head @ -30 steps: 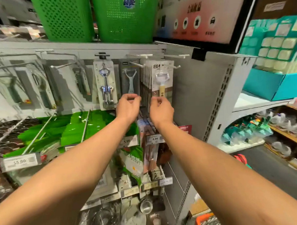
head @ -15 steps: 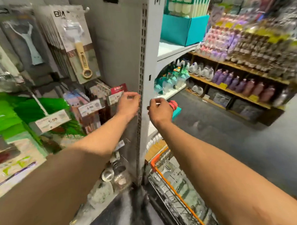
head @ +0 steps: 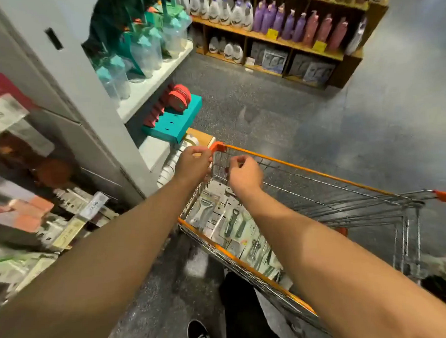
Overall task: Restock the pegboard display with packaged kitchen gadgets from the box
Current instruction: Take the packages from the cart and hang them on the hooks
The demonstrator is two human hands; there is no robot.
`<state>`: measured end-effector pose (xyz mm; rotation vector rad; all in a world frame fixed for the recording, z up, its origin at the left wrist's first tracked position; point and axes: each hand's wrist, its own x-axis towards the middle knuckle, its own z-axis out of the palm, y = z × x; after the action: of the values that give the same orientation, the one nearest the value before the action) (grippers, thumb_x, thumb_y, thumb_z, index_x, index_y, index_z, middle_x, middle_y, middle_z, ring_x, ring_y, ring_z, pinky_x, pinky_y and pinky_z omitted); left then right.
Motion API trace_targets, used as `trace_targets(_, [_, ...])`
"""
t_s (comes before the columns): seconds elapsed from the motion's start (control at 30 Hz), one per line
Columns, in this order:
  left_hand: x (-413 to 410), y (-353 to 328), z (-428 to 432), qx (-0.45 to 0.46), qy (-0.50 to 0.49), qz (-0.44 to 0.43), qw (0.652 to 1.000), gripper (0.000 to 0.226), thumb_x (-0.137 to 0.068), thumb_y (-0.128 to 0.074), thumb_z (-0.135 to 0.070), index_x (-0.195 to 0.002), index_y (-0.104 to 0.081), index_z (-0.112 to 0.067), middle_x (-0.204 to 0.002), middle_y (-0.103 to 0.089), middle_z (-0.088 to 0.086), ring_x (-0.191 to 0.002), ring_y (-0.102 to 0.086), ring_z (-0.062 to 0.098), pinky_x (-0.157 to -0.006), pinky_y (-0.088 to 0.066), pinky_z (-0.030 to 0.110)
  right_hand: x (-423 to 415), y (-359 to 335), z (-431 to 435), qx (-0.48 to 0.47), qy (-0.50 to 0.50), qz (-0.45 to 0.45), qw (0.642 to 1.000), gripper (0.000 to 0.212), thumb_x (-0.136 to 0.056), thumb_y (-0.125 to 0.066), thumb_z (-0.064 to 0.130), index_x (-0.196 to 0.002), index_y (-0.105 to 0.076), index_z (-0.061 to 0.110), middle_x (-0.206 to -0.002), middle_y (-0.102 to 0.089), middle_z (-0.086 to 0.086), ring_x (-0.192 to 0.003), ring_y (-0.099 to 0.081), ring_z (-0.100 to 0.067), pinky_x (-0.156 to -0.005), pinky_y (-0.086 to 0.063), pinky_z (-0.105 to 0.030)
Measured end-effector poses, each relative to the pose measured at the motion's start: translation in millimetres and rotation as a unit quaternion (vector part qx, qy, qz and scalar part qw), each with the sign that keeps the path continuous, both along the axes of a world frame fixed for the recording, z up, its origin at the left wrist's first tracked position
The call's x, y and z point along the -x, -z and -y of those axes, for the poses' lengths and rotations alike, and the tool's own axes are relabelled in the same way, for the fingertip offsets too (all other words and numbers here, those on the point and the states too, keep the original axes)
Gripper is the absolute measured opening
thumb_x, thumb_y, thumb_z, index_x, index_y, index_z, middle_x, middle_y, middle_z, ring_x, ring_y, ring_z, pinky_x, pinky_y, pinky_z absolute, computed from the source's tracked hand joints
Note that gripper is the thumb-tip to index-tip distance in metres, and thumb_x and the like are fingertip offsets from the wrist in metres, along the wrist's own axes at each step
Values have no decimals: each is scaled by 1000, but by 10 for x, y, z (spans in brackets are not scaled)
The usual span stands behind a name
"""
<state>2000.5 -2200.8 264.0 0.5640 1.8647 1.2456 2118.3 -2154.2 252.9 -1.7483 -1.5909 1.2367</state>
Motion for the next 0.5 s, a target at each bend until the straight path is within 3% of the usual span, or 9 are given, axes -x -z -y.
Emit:
trace_targets(0.1, [-70, 522, -328, 57, 20, 8, 998, 3, -101, -61, -30, -104, -62, -29, -100, -72, 3, -73, -64, 18, -67, -52, 35, -142, 631, -344, 68, 38, 27, 997, 21, -98, -56, 36, -88, -67, 22, -91, -74, -8, -85, -71, -31, -78, -60, -43])
trace_targets(0.27, [-109, 1343, -631, 149, 47, 32, 987, 15, -105, -58, -29, -113, -62, -17, -98, -70, 4, -70, -62, 17, -64, -49, 33, -393, 1285, -571, 143, 31, 54, 988, 23, -104, -49, 36, -101, -66, 20, -90, -73, -3, -82, -71, -26, -75, -61, -38])
trace_targets(0.37, [-148, 1828, -699, 199, 64, 30, 977, 13, -101, -63, -30, -100, -66, -18, -85, -68, 4, -65, -61, 19, -61, -50, 31, -543, 1828, -653, 202, 16, 78, 976, 24, -105, -47, 37, -109, -62, 19, -88, -71, -1, -80, -71, -23, -74, -63, -43])
trace_targets(0.5, [-205, 2479, -768, 259, 96, 28, 961, 12, -105, -58, -26, -94, -60, -22, -81, -66, 6, -67, -65, 27, -60, -56, 25, -729, 2467, -724, 258, 4, 141, 956, 28, -106, -45, 36, -115, -62, 16, -96, -64, -3, -85, -61, -23, -66, -46, -24])
